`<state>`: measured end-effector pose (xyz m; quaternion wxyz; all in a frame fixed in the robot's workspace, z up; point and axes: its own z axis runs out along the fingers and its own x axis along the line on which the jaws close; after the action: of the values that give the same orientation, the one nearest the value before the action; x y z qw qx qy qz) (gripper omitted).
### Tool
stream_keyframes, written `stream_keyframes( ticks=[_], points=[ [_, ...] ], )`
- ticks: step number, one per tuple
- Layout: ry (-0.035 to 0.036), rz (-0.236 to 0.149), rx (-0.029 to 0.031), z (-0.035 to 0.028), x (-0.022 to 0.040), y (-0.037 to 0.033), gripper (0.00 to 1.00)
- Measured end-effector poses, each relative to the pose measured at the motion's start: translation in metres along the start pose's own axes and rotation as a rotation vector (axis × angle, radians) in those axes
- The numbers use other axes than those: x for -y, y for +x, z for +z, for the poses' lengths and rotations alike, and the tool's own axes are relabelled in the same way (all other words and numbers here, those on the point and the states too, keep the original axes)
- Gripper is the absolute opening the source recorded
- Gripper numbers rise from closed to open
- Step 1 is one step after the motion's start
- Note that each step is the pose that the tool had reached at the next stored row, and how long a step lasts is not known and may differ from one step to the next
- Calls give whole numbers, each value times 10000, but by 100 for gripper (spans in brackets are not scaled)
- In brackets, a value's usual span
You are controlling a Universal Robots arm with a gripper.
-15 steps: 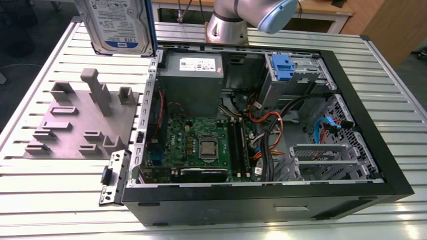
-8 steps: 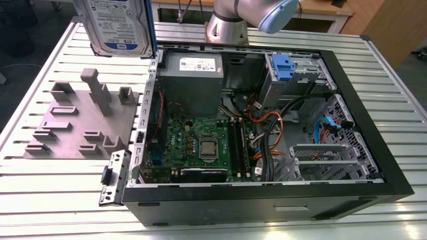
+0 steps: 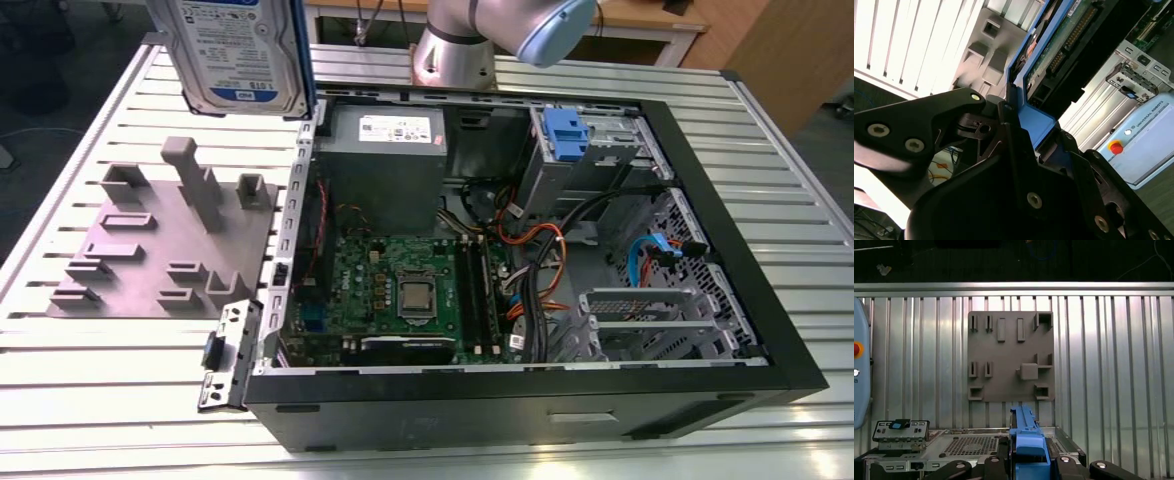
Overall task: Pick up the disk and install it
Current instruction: 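Pick up the disk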
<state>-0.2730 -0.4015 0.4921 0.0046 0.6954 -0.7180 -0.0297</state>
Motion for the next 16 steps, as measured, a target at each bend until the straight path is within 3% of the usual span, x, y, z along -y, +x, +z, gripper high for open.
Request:
stream_keyframes(
  ticks=[16],
  points=[
    [0, 0, -1, 0, 100, -2, 36]
  ],
)
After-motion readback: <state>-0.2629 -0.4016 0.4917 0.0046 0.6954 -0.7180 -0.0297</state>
